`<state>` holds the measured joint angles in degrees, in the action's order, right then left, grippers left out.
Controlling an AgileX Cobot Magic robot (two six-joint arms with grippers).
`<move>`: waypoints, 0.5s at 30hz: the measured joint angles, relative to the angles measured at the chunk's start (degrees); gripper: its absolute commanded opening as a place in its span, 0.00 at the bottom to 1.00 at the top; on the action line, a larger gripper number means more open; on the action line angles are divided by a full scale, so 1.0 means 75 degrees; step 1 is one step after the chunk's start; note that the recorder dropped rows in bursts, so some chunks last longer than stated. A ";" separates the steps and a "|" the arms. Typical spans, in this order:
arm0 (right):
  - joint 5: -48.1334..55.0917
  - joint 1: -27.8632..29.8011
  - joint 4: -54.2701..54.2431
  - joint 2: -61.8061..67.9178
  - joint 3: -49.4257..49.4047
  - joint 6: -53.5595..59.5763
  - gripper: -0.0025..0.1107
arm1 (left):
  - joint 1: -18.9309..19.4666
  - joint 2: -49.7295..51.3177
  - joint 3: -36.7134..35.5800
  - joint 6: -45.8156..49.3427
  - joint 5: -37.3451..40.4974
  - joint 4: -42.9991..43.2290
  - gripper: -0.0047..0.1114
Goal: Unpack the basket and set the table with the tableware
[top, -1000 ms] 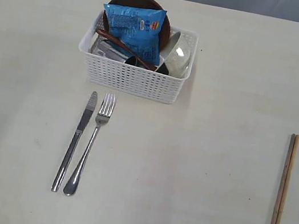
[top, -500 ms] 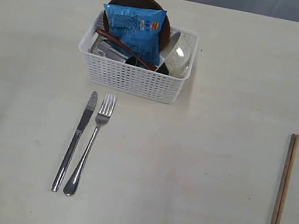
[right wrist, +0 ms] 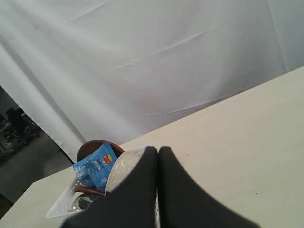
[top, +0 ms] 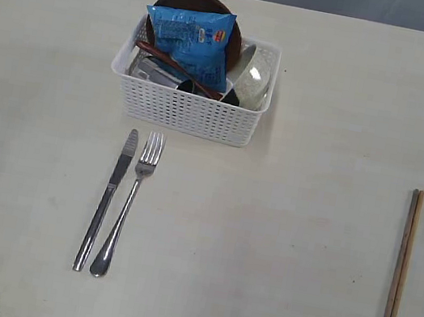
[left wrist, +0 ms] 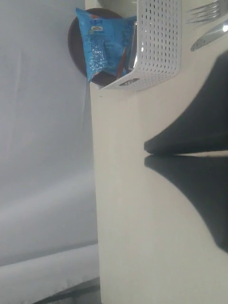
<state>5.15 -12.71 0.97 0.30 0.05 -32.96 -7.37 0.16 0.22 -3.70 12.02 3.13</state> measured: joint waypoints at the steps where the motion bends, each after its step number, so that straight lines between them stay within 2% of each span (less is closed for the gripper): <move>1: 0.0000 0.0000 0.0000 0.0000 0.0000 0.0000 0.02 | 0.0000 0.0000 0.0000 0.0102 0.0000 -0.0165 0.04; 5: 0.0000 0.0000 0.0000 0.0000 0.0000 0.0000 0.02 | 0.0000 0.0000 0.0000 0.0587 0.0061 -0.0616 0.04; 15: 0.0000 0.0000 0.0000 0.0000 0.0000 0.0000 0.02 | 0.0000 0.0000 0.0000 0.0683 0.0778 -0.0705 0.04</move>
<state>5.15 -12.71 0.97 0.30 0.05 -32.96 -7.37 0.16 0.22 1.43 17.86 -2.15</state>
